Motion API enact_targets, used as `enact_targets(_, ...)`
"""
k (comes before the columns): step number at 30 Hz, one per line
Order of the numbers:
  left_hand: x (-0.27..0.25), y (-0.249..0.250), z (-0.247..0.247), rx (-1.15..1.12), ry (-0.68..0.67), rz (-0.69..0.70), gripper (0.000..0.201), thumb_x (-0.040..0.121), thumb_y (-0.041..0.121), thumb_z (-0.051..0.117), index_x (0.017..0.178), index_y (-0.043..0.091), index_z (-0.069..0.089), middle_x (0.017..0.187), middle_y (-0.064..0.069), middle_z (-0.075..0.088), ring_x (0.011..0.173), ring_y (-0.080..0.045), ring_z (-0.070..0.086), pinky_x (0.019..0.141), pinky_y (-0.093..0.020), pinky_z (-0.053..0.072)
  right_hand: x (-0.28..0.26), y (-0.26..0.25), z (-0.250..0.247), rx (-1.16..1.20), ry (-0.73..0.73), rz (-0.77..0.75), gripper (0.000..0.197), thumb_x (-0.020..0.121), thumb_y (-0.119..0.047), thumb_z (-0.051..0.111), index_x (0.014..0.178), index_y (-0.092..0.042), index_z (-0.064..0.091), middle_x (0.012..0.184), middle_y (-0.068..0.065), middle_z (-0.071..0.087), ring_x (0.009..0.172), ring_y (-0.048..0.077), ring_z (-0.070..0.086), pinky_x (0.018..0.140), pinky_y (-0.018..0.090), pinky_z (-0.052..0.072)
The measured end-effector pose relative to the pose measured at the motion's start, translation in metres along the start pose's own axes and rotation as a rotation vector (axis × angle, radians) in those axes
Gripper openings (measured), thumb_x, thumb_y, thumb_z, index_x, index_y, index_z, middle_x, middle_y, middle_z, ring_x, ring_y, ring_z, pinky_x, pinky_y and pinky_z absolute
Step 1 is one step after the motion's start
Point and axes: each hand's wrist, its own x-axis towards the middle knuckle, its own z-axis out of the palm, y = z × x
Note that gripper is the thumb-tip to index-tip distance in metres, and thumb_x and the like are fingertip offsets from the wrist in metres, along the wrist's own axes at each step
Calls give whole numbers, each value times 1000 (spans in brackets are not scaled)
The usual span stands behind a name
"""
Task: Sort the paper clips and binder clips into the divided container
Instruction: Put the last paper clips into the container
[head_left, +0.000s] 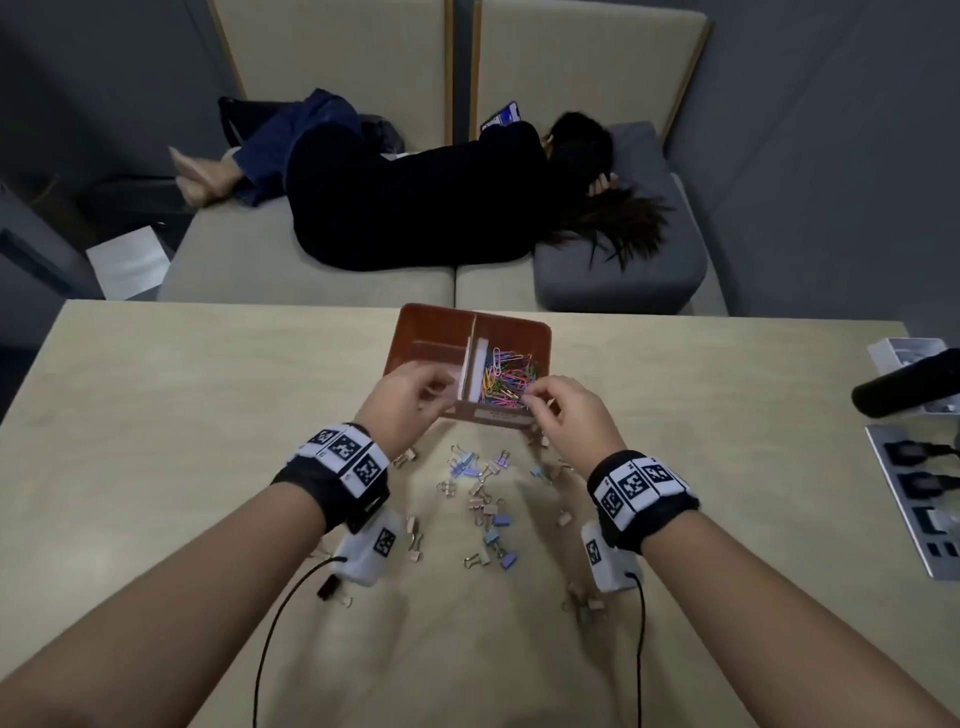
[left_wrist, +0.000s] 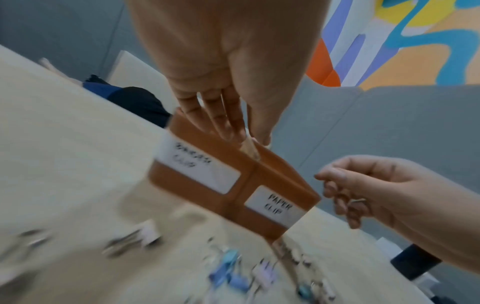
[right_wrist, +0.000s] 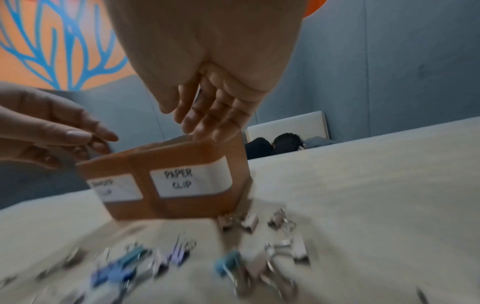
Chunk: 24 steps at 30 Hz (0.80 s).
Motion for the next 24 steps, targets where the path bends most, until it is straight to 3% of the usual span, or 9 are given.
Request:
enact_targets(4,-46,-39,-2,39,-37,-119,26,85,25,67,107,11,66,100,-5,64,83,-16,60,84,-32,50,-31,11,23,-84,-191,15,15,92,-32,56,100,-22,64,97,-8,63,82,7,59,79,30,54)
enact_targets(7,-75,-65,0,105,-98,-211,28,85,25,67,111,15,64,105,-3,61,84,-12,55,84,-27,47,-48,13,43,-183,-283,47,16,91,-35,56,102,-26,62,96,-10,59,82,8,57,81,33,53)
enact_targets(10,-94,-82,5,117,-125,-306,30,83,28,67,112,20,62,109,-1,58,92,-15,56,86,-29,48,-59,11,58,-233,-344,90,24,90,-36,57,112,-26,60,108,-8,58,88,9,58,82,30,51)
enact_targets(16,-95,-89,16,117,-147,-339,43,82,31,68,122,23,54,118,-2,53,102,-22,59,91,-38,50,-58,6,73,-283,-316,100,38,90,-33,59,125,-25,50,129,-6,46,100,15,58,86,32,51)
enact_targets(19,-81,-85,21,117,-166,-329,48,82,29,68,127,23,51,122,-2,51,104,-22,58,93,-40,49,-48,7,77,-284,-274,122,41,89,-26,59,128,-26,47,130,-5,42,92,15,60,80,34,54)
enact_targets(24,-53,-82,30,88,-203,-329,45,80,27,68,123,24,54,121,-2,51,103,-24,58,95,-41,48,-27,13,82,-293,-290,134,42,88,-18,58,128,-27,49,129,-4,43,102,18,58,85,36,53)
